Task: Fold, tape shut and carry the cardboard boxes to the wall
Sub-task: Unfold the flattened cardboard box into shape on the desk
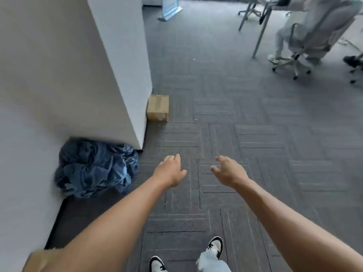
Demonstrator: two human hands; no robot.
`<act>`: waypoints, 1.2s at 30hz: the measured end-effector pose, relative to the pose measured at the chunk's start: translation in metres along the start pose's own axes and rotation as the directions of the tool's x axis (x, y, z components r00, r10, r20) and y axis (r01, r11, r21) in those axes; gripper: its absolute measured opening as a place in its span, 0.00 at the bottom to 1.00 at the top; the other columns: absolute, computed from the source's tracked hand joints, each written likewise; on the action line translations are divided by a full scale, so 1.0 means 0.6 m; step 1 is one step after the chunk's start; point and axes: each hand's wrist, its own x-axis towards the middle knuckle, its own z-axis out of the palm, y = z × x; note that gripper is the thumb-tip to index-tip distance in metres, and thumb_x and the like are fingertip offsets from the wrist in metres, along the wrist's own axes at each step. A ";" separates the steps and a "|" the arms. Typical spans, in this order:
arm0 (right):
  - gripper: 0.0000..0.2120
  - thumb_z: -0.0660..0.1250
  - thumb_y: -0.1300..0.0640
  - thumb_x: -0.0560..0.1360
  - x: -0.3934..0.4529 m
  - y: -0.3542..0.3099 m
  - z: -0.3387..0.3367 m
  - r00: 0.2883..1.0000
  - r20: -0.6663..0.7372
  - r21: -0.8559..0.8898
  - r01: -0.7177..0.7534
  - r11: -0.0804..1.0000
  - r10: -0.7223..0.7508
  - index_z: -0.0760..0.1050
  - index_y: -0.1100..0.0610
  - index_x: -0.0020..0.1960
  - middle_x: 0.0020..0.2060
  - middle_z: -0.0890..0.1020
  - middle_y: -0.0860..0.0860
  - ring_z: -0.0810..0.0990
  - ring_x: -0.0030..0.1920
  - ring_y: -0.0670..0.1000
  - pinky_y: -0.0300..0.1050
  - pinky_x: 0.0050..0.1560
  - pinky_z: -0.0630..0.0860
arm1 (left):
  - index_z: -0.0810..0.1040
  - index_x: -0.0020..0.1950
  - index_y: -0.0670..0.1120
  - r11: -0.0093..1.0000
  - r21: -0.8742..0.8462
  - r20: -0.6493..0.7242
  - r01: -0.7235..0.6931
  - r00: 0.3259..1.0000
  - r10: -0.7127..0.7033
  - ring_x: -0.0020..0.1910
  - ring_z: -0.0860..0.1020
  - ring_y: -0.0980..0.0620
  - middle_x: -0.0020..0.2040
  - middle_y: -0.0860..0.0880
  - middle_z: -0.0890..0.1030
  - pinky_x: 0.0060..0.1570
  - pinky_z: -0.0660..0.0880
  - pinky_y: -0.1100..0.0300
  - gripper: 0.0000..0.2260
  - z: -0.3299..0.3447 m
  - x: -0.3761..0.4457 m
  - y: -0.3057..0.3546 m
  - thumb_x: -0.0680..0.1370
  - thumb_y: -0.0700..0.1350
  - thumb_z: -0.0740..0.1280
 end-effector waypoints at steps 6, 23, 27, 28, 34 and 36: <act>0.25 0.60 0.42 0.83 -0.063 0.365 -0.110 0.949 -0.099 0.137 -0.286 0.948 0.300 0.70 0.55 0.75 0.70 0.77 0.55 0.75 0.69 0.58 0.55 0.67 0.73 | 0.54 0.83 0.41 0.942 0.168 0.114 -0.292 0.955 0.276 0.82 0.57 0.46 0.82 0.44 0.59 0.78 0.61 0.47 0.32 0.053 0.123 0.370 0.84 0.54 0.61; 0.26 0.60 0.43 0.83 -0.323 1.131 -0.232 0.484 -0.056 0.504 -0.741 0.443 0.874 0.68 0.54 0.77 0.72 0.74 0.55 0.75 0.70 0.58 0.53 0.66 0.73 | 0.48 0.84 0.40 0.408 0.246 0.498 -0.879 0.475 0.726 0.83 0.51 0.46 0.84 0.43 0.54 0.80 0.56 0.49 0.37 0.377 0.261 1.298 0.84 0.55 0.62; 0.26 0.60 0.43 0.84 -0.316 1.255 -0.265 0.381 -0.017 0.534 -0.778 0.331 0.924 0.67 0.53 0.78 0.71 0.75 0.53 0.77 0.67 0.57 0.53 0.62 0.75 | 0.50 0.84 0.40 0.289 0.214 0.547 -0.933 0.359 0.756 0.83 0.52 0.45 0.84 0.43 0.55 0.80 0.58 0.47 0.36 0.427 0.317 1.465 0.84 0.55 0.63; 0.26 0.60 0.43 0.84 -0.311 1.285 -0.279 0.356 -0.008 0.541 -0.784 0.304 0.934 0.67 0.53 0.78 0.71 0.75 0.53 0.77 0.65 0.56 0.52 0.60 0.76 | 0.51 0.84 0.41 0.269 0.199 0.555 -0.942 0.334 0.762 0.83 0.53 0.45 0.84 0.44 0.56 0.79 0.59 0.47 0.35 0.434 0.332 1.505 0.84 0.55 0.63; 0.25 0.60 0.43 0.84 -0.269 1.439 -0.380 0.235 0.068 0.584 -0.797 0.153 0.970 0.67 0.52 0.77 0.71 0.75 0.53 0.78 0.64 0.55 0.53 0.61 0.77 | 0.51 0.84 0.41 0.192 0.169 0.631 -0.967 0.255 0.733 0.82 0.55 0.45 0.83 0.44 0.57 0.77 0.63 0.45 0.34 0.448 0.423 1.723 0.84 0.54 0.62; 0.24 0.60 0.43 0.84 -0.258 1.489 -0.407 0.205 0.076 0.595 -0.794 0.120 0.976 0.68 0.52 0.77 0.71 0.75 0.53 0.78 0.65 0.55 0.53 0.61 0.76 | 0.52 0.84 0.41 0.154 0.162 0.642 -0.975 0.223 0.734 0.82 0.55 0.45 0.83 0.44 0.57 0.77 0.64 0.46 0.34 0.455 0.448 1.789 0.84 0.54 0.62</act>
